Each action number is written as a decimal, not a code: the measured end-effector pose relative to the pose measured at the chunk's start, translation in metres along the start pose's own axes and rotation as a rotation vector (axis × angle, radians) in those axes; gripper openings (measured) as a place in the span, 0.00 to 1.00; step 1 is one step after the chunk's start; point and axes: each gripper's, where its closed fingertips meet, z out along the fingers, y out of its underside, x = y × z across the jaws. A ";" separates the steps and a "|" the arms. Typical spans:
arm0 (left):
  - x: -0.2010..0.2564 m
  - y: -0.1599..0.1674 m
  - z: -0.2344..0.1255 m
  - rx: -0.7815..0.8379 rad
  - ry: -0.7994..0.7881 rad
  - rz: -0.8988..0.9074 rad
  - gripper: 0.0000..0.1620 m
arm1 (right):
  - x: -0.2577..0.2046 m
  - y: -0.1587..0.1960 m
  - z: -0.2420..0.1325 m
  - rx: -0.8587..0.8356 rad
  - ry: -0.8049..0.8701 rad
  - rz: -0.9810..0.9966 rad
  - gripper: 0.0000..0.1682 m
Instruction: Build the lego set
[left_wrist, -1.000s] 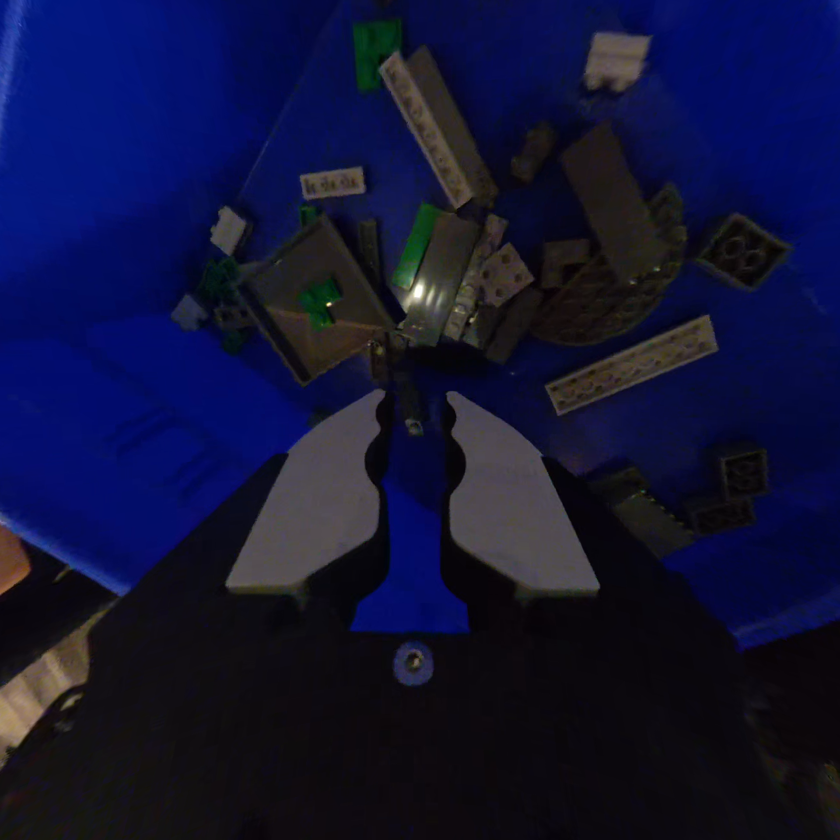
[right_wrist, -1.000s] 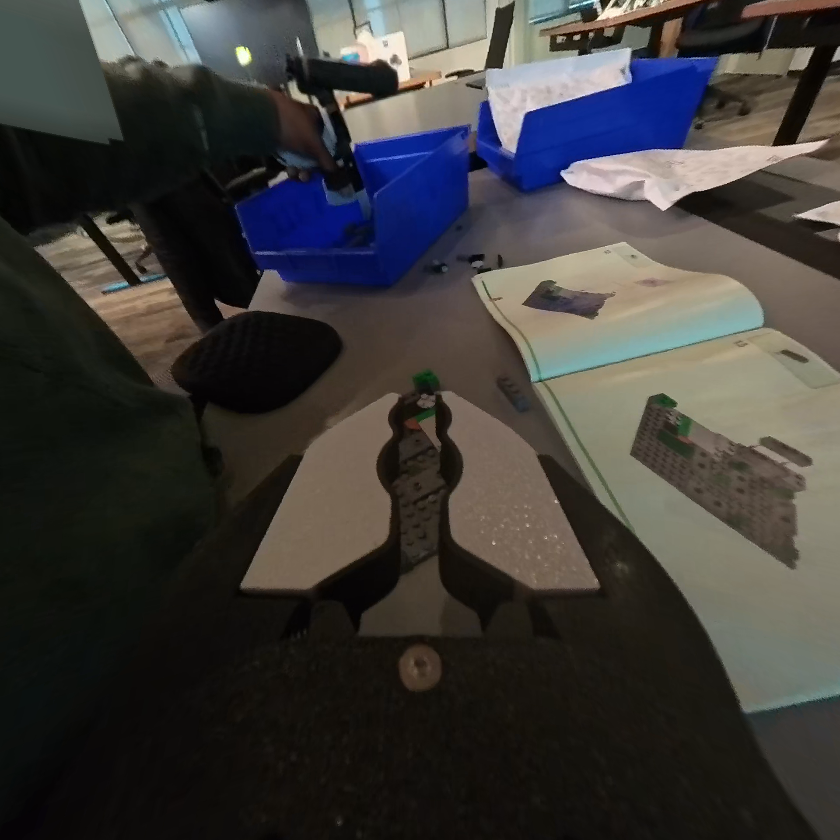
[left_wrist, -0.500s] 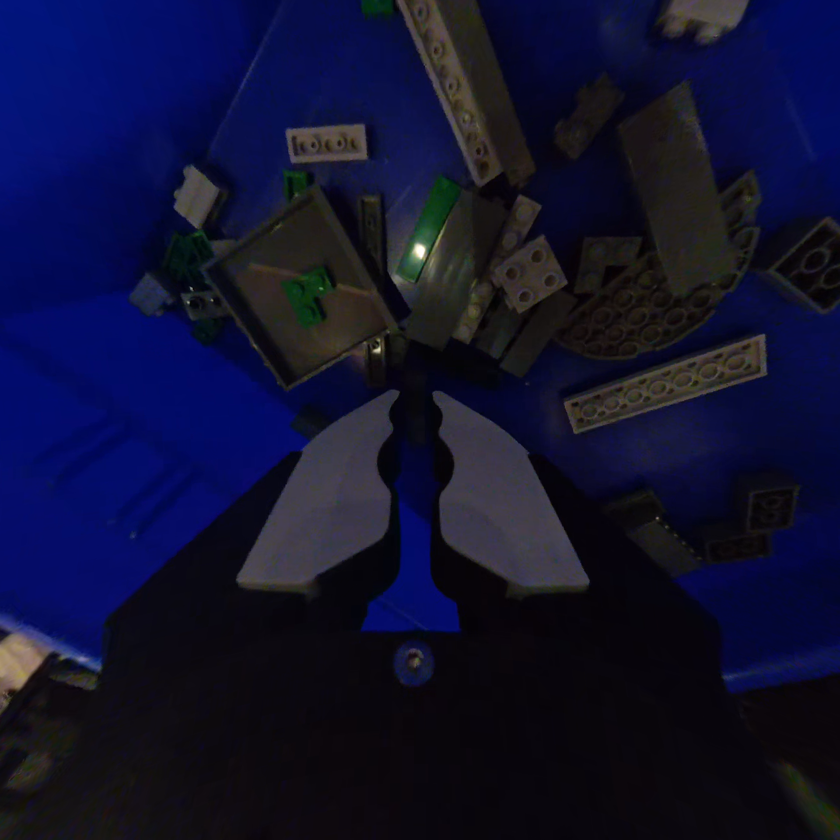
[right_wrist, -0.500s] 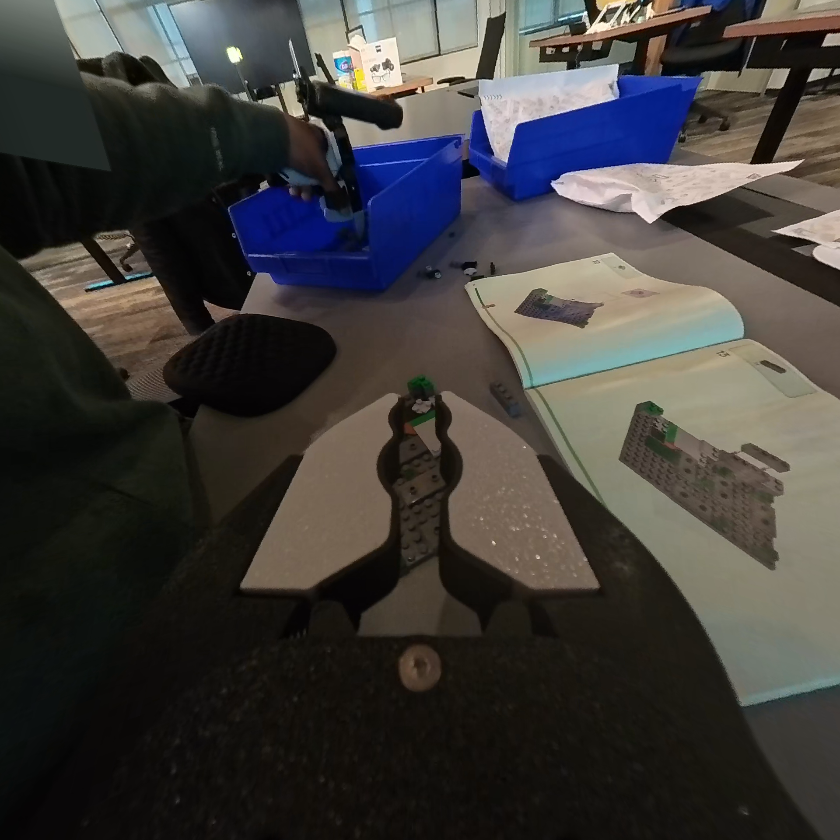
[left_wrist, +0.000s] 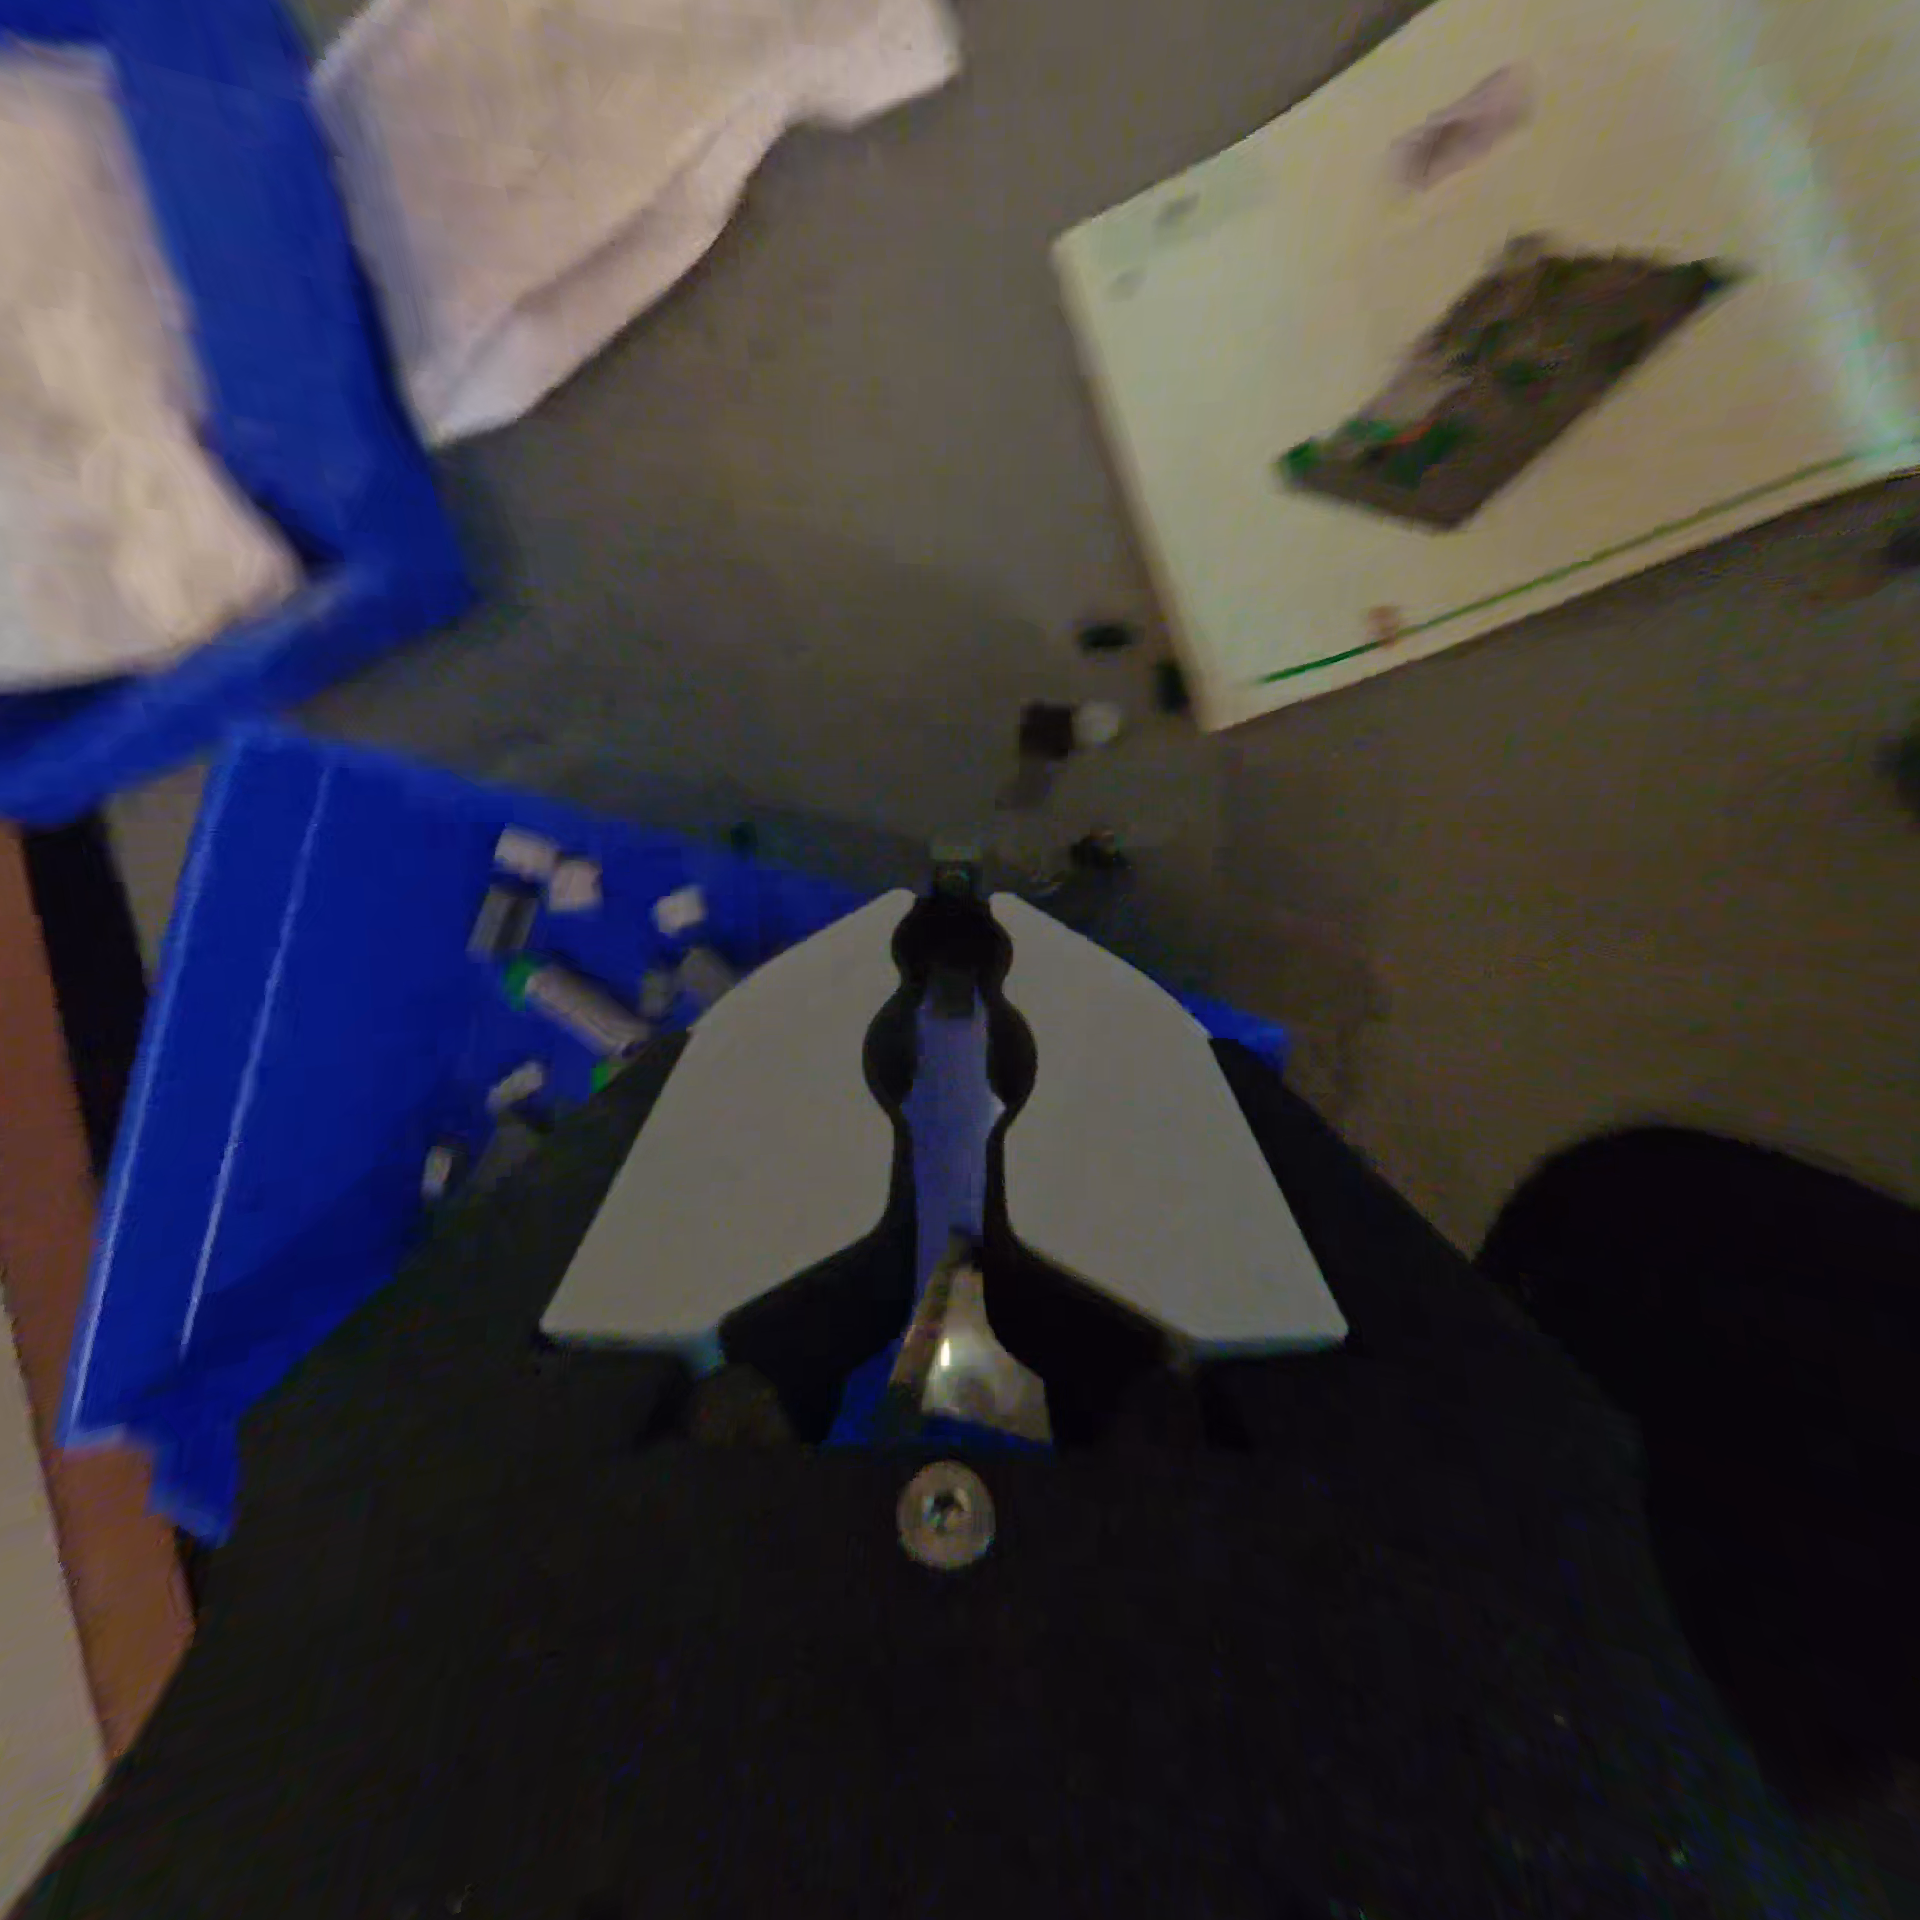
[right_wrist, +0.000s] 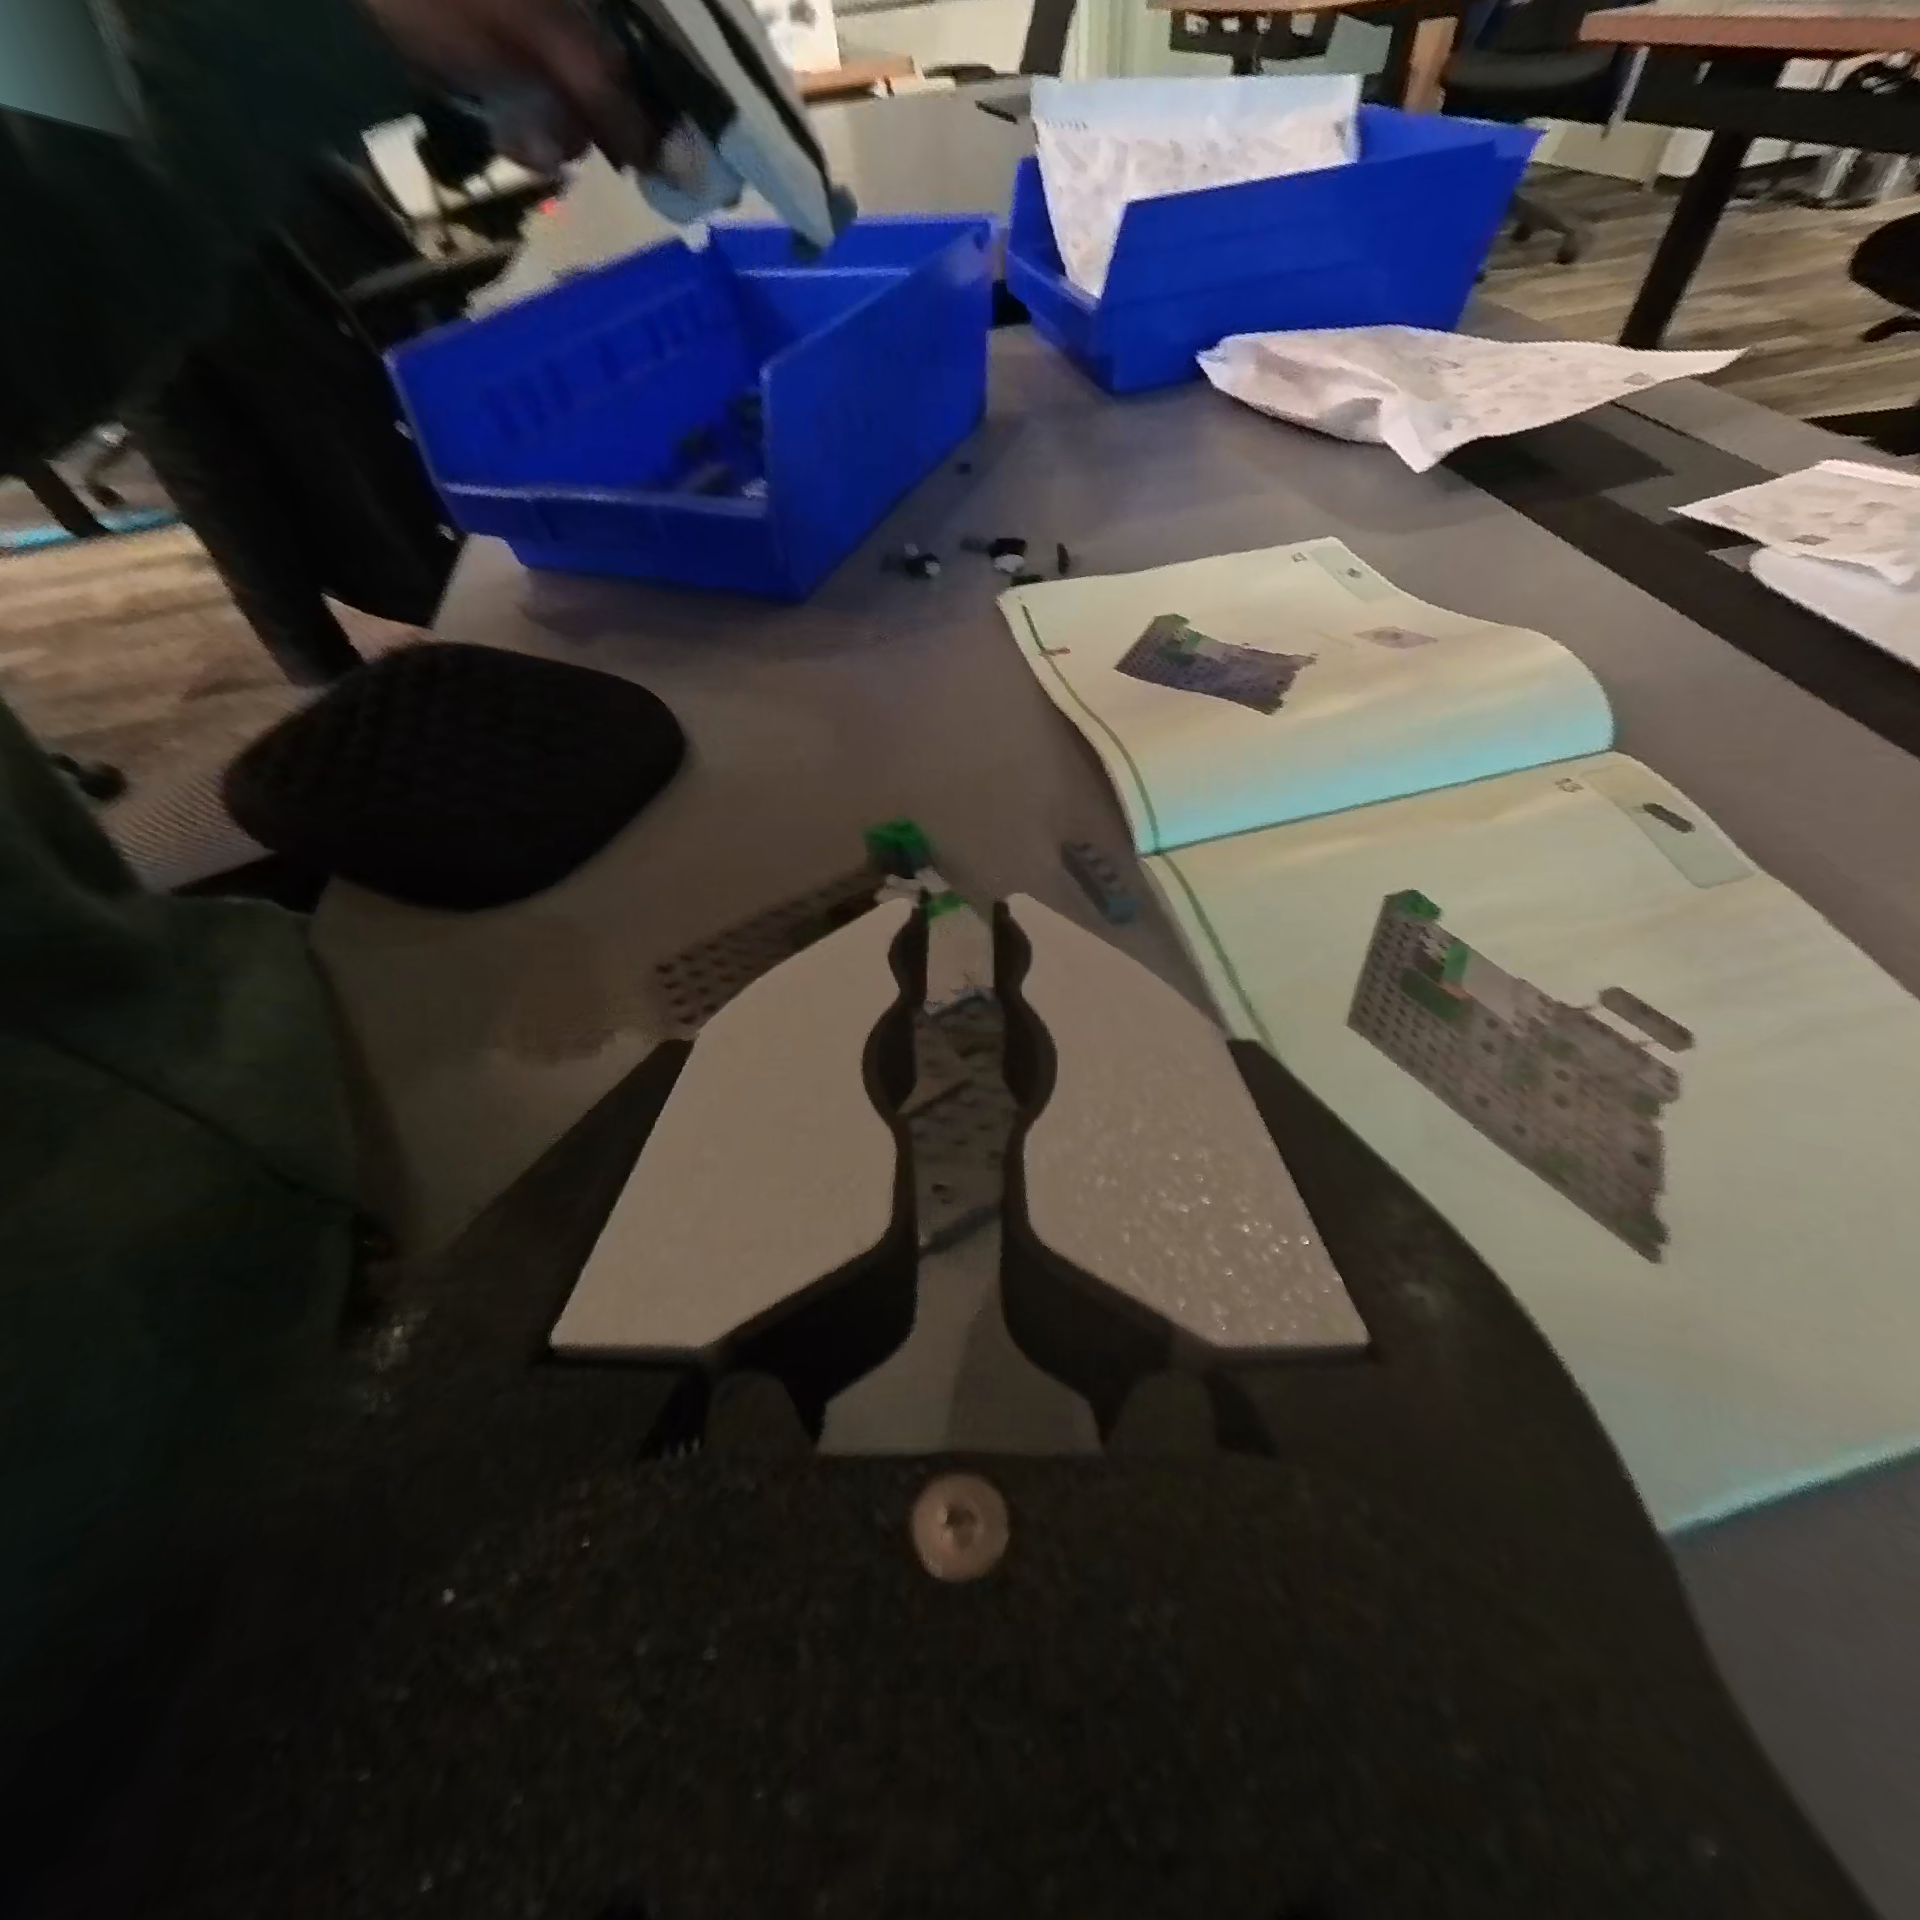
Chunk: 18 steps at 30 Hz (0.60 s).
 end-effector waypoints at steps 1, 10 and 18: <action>0.018 -0.012 0.000 0.028 0.033 0.046 0.05 | 0.002 0.001 0.000 -0.005 0.013 -0.007 0.07; 0.161 -0.058 0.020 0.151 0.336 0.360 0.05 | 0.013 0.003 -0.003 -0.018 0.083 -0.031 0.06; 0.238 -0.047 0.063 0.071 0.491 0.565 0.05 | 0.018 0.005 -0.002 -0.050 0.120 -0.060 0.06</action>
